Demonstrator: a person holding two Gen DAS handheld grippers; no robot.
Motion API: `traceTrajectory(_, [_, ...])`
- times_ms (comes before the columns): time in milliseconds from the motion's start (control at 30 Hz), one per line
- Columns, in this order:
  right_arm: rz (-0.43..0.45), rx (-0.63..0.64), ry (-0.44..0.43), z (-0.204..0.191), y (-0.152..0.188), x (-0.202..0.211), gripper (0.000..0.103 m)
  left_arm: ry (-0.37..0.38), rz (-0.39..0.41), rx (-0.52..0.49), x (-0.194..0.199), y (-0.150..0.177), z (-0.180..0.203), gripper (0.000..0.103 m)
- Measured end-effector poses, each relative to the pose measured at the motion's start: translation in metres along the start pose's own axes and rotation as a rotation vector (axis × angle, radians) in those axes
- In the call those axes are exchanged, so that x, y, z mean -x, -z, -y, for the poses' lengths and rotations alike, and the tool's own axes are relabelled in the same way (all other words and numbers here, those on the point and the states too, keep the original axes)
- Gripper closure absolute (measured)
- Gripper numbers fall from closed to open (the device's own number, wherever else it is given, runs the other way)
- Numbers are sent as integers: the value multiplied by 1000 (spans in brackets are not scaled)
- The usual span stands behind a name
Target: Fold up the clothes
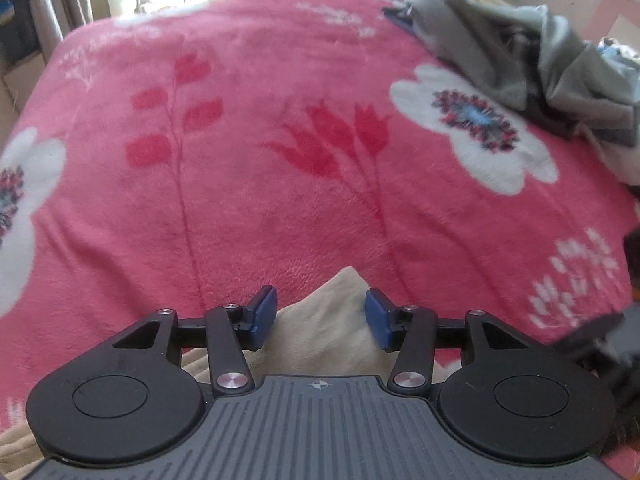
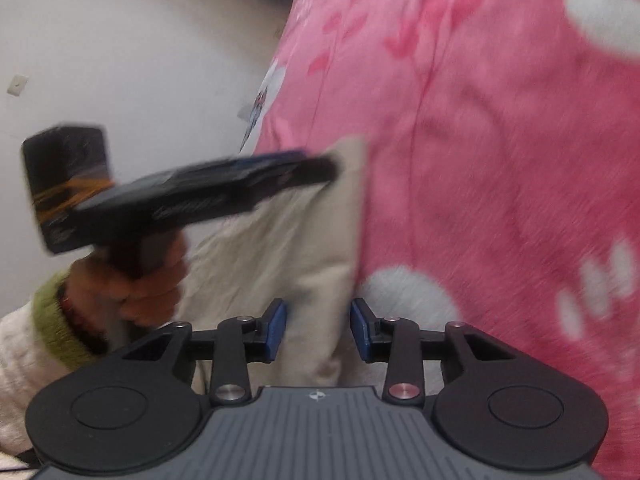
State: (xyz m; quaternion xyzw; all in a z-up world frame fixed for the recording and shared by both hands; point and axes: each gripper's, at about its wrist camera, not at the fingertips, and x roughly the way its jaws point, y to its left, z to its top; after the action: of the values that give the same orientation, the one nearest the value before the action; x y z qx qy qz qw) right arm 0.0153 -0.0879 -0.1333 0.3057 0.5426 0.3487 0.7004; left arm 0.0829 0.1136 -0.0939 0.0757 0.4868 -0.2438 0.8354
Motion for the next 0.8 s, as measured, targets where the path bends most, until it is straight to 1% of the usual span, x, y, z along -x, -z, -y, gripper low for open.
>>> traceTrajectory(67, [-46, -19, -6, 2, 11, -6, 76, 5, 6, 17, -5, 5, -3, 47])
traceTrajectory(200, [-128, -70, -27, 4, 43, -2, 85, 30, 29, 45, -9, 8, -8, 46])
traceTrajectory(233, [-145, -86, -25, 4, 54, 0, 85, 35, 34, 49, -9, 9, -10, 45])
traceTrajectory(300, [-145, -114, -13, 4, 68, 7, 87, 38, 44, 53, -10, 10, -10, 45])
traceTrajectory(400, [-133, -216, -38, 7, 77, 12, 87, 31, 62, 48, -11, 11, -9, 44])
traceTrajectory(467, [-118, -227, -20, 4, 79, 12, 87, 23, 75, 40, -11, 11, -7, 44])
traceTrajectory(567, [-75, -216, 56, -4, 85, 8, 80, 21, 88, 38, -11, 12, -7, 44])
traceTrajectory(600, [-68, -212, 65, -6, 86, 5, 76, 23, 93, 39, -11, 13, -7, 44])
traceTrajectory(700, [-38, -146, 73, -17, 91, 2, 74, 33, 102, 53, -12, 15, -10, 44])
traceTrajectory(733, [-35, -120, 76, -21, 93, 3, 78, 33, 104, 54, -12, 15, -10, 44])
traceTrajectory(767, [-27, -131, 63, -24, 93, 8, 89, 32, 105, 55, -12, 15, -10, 44])
traceTrajectory(800, [-17, -142, 49, -28, 94, 13, 91, 31, 106, 55, -12, 15, -9, 44])
